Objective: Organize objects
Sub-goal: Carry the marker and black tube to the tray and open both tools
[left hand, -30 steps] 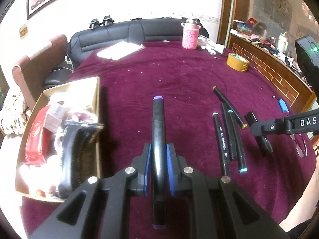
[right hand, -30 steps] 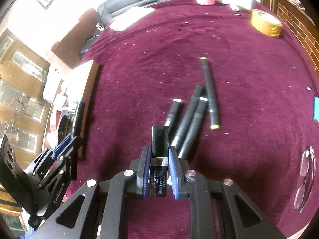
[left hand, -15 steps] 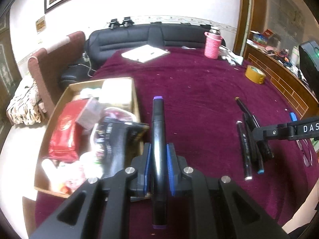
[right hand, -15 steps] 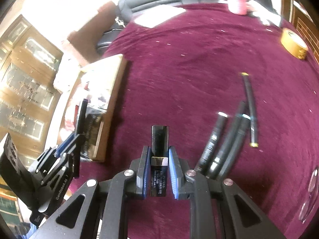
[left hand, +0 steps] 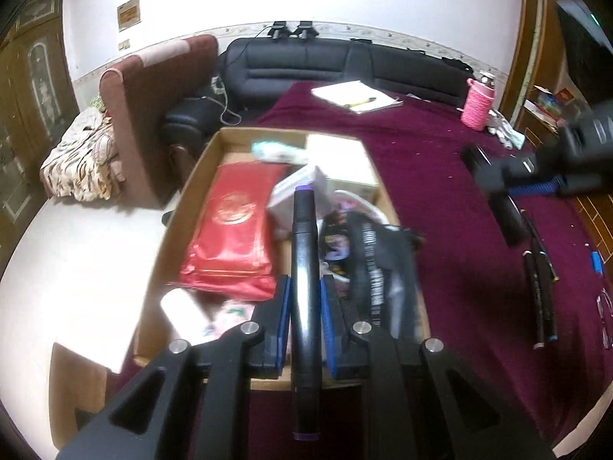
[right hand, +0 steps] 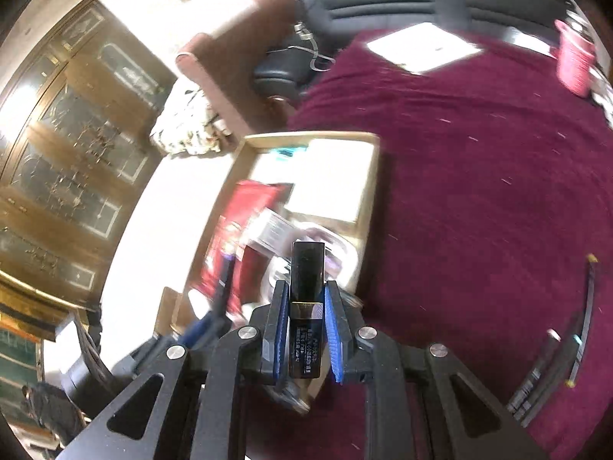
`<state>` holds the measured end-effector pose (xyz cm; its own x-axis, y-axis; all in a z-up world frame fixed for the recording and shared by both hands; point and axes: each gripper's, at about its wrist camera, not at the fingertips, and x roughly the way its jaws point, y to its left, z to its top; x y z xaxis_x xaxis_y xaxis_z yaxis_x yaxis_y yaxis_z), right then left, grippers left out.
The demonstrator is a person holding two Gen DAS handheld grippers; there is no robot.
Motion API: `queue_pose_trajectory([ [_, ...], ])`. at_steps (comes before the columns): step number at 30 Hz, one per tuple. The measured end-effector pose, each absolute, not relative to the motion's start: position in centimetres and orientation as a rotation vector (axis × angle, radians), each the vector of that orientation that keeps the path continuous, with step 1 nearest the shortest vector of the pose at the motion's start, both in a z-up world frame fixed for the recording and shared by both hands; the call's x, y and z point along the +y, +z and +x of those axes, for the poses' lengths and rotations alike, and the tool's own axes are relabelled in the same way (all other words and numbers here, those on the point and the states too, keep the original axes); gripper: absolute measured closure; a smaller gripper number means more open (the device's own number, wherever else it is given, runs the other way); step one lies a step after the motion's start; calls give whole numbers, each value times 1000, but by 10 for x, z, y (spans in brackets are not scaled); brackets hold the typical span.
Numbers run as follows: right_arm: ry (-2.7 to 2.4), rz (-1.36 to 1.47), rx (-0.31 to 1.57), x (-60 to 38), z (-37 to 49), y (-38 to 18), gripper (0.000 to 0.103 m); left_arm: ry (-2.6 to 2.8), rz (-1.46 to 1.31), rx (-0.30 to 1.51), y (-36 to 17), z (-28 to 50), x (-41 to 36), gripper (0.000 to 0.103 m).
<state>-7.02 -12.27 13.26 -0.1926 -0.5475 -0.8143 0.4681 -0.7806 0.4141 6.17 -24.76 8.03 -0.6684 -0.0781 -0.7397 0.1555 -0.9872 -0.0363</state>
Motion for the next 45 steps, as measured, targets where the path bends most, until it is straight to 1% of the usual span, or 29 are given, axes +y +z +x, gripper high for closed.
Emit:
queue_pose_trajectory([
  [7,-1957,1426,-44,-208,-100,125,82,-2717,1240,166,71,52,-276,88],
  [12,-1939,1465,-31,-260,-129,106,82,-2710,1263,184,66,42,-287,88],
  [21,-1986,1526,17,-305,-176,72,82,-2721,1270,179,63,31,-291,88],
  [26,-1964,1558,-18,-298,-187,63,80,-2715,1260,206,64,23,-296,88],
  [28,-1945,1563,-35,-293,-188,64,75,-2709,1257,245,65,18,-300,88],
  [30,-1946,1549,-59,-284,-187,71,62,-2697,1249,274,65,14,-305,88],
  [32,-1945,1528,-78,-275,-184,78,55,-2694,1249,302,66,11,-307,88],
  [33,-1950,1511,-92,-266,-181,83,54,-2692,1248,308,66,10,-309,87],
  [34,-1953,1500,-107,-260,-179,87,54,-2690,1249,320,66,10,-309,86],
  [36,-1947,1485,-156,-240,-172,94,53,-2695,1250,347,66,9,-310,78],
  [37,-1945,1482,-177,-229,-168,95,53,-2695,1251,352,66,10,-310,76],
  [39,-1942,1484,-212,-208,-159,97,53,-2699,1259,367,66,11,-307,65],
  [41,-1949,1476,-235,-185,-149,101,53,-2707,1262,361,65,17,-300,61],
  [45,-1967,1447,-286,-123,-128,110,53,-2706,1260,391,66,34,-294,61],
])
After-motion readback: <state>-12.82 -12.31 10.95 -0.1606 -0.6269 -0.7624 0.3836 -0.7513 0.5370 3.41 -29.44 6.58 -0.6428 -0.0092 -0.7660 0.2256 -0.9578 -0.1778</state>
